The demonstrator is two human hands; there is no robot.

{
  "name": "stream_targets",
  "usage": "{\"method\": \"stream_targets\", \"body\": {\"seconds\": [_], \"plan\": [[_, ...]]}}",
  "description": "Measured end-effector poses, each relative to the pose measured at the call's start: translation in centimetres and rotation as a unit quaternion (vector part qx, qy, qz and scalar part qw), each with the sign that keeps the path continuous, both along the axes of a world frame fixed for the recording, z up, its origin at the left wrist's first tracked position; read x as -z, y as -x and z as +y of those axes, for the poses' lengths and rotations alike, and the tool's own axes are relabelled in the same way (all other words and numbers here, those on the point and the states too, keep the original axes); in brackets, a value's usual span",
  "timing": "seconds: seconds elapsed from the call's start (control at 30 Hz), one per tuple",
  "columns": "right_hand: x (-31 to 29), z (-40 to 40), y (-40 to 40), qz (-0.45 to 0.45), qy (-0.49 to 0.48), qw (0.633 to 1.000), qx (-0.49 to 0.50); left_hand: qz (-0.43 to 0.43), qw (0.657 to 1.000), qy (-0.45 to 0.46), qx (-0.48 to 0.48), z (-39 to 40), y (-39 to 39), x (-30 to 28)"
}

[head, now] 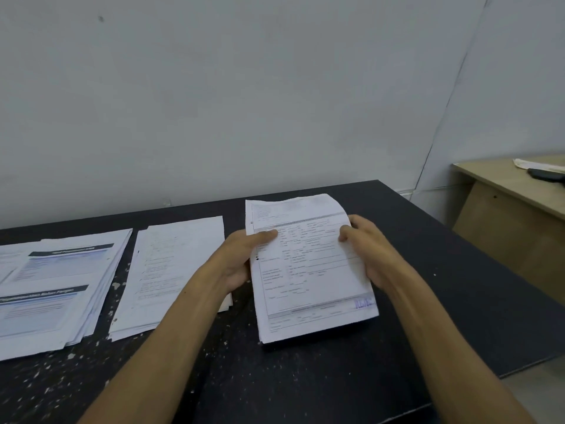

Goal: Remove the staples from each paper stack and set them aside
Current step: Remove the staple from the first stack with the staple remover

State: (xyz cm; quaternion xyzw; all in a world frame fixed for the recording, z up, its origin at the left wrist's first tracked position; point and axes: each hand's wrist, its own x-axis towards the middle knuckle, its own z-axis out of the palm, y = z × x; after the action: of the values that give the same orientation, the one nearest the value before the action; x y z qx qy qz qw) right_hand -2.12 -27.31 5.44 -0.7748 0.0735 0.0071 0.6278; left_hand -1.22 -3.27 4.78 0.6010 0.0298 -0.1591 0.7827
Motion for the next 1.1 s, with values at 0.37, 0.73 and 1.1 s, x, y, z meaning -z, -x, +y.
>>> {"method": "stream_targets", "body": {"seconds": [0.37, 0.73, 1.1], "plan": [[-3.9, -7.1, -4.1, -0.015, 0.051, 0.997, -0.057, 0.003, 0.992, 0.100, -0.081, -5.4, -6.0, -2.6], [1.9, -15.6, -10.9, 0.062, 0.096, 0.991, 0.075, 0.013, 0.964, -0.265, 0.010, -13.9, -12.9, 1.8], [6.1, -17.8, -11.6, -0.027, 0.195, 0.960, 0.200, -0.175, 0.803, -0.554, 0.129, -15.8, -15.3, 3.4]]}}
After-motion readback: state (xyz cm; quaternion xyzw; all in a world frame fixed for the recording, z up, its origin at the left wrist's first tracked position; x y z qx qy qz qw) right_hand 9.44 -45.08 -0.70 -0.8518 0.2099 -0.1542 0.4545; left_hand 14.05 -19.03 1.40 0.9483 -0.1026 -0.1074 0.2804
